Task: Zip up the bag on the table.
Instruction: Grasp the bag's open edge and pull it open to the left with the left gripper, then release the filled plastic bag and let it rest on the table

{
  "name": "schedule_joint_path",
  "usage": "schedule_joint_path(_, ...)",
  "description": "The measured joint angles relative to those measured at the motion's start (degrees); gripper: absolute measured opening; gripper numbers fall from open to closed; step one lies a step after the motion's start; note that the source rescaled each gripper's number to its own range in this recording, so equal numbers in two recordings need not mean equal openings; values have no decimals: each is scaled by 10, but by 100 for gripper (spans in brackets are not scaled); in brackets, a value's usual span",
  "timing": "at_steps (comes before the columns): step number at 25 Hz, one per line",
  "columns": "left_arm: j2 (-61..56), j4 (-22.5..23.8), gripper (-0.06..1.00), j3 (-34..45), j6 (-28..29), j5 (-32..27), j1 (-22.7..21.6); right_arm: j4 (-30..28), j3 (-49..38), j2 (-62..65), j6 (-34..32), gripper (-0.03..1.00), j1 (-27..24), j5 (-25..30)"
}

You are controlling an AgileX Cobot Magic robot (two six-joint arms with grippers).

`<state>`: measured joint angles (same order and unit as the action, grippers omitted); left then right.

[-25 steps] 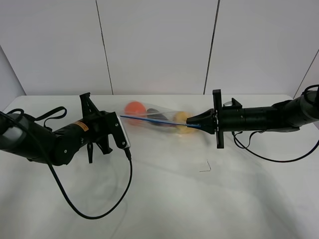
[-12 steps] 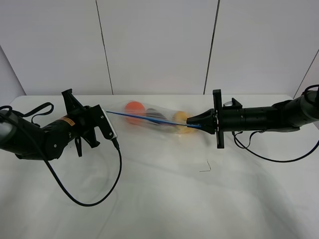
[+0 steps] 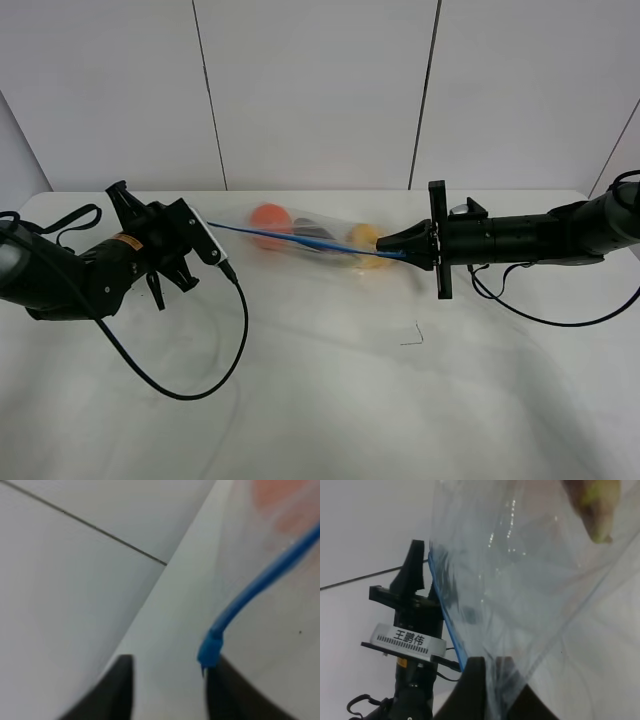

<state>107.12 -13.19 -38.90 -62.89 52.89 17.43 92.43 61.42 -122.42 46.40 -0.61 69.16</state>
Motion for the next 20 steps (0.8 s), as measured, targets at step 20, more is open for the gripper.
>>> schedule_joint_path(20, -2, -65, 84, -2, 297, -42, -87, 7, 0, 0, -4, 0, 0, 0)
